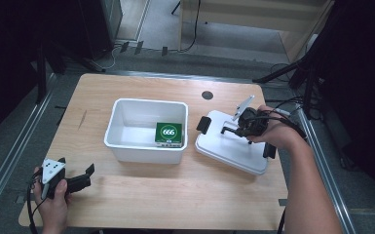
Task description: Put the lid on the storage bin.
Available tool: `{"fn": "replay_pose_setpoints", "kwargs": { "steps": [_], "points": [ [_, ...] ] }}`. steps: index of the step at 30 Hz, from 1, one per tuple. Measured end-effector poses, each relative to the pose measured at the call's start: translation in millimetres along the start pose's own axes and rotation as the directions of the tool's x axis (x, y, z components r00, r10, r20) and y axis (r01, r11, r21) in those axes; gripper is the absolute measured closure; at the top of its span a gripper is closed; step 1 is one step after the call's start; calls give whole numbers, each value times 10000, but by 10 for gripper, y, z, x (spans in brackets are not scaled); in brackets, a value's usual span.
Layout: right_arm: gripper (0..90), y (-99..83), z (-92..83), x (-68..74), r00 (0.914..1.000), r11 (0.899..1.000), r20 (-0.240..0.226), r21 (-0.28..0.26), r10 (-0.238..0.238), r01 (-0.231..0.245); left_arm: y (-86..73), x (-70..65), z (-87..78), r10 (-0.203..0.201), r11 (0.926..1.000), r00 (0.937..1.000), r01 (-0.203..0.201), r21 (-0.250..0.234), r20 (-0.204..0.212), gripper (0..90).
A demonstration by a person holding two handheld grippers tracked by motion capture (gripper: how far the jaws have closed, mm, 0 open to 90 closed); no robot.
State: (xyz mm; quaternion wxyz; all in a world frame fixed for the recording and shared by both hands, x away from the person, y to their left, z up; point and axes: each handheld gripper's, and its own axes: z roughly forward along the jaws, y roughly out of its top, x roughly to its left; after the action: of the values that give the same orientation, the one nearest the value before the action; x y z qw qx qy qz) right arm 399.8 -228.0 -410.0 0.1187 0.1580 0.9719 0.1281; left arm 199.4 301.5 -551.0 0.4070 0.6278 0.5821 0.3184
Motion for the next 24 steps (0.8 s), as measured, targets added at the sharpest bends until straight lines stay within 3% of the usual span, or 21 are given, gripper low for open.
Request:
{"fn": "replay_pose_setpoints", "kwargs": {
  "steps": [18,24],
  "points": [
    [858,3,-573,-74,9996,9989,203,-429,191,-182,0,2,-1,-17,10000,10000,17,6,15,0],
    [858,87,-719,-102,9995,9980,229,-609,195,-181,0,1,-1,5,10000,10000,-5,7,14,0]
  ]
}}
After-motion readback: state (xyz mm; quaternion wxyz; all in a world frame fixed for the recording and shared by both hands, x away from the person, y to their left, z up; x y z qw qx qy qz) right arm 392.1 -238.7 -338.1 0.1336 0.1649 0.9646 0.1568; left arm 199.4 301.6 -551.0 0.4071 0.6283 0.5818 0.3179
